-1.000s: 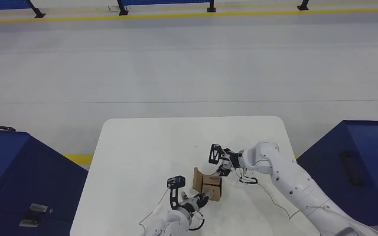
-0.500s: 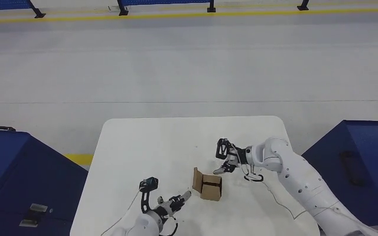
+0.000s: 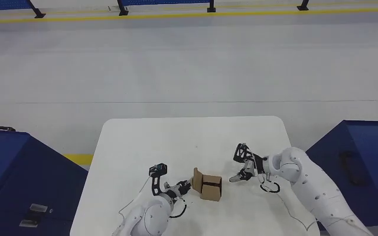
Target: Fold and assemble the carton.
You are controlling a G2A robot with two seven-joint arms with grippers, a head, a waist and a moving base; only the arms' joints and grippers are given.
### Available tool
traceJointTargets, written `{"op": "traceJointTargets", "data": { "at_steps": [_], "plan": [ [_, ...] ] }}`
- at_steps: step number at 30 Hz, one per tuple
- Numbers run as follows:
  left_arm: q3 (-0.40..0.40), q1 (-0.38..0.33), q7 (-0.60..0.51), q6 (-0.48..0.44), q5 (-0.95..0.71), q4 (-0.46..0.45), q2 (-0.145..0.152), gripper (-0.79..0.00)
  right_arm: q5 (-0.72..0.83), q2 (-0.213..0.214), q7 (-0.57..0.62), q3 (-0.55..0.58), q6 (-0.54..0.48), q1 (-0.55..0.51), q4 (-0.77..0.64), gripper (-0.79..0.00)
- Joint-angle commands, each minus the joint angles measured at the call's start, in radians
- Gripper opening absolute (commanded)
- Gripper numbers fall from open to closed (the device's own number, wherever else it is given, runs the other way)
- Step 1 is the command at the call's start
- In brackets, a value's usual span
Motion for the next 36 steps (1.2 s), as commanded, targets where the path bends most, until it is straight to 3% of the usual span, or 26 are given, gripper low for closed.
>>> {"op": "traceJointTargets", "data": {
  "at_steps": [1,7,24,26,28,32,36],
  "plan": [
    [0.0,-0.006,-0.02,-0.01,-0.03,0.003,-0.001,0.0,0.082,-0.002,0.02,-0.004,-0.012,0.009,0.013,0.0],
    [0.021,-0.018,-0.079,-0.054,-0.08,0.005,-0.003,0.0,0.082,-0.002,0.02,-0.004,-0.012,0.009,0.013,0.0],
    [0.124,-0.099,-0.077,-0.037,-0.083,0.096,-0.027,0.0,0.082,-0.002,0.02,-0.004,-0.012,0.009,0.013,0.0],
    [0.129,-0.103,-0.076,-0.037,-0.08,0.102,-0.028,0.0,0.084,-0.001,-0.001,0.008,0.039,0.002,0.021,0.0],
    [0.134,-0.106,-0.072,-0.036,-0.082,0.107,-0.029,0.0,0.127,0.003,-0.019,0.036,0.104,-0.011,0.033,0.0],
    [0.141,-0.112,-0.065,-0.036,-0.084,0.115,-0.032,0.0,0.33,0.021,0.084,0.078,0.029,-0.03,0.068,0.0],
    [0.149,-0.117,-0.064,-0.038,-0.085,0.126,-0.034,0.0,0.519,0.035,0.208,0.039,-0.03,-0.012,0.079,0.0]
  ]
}}
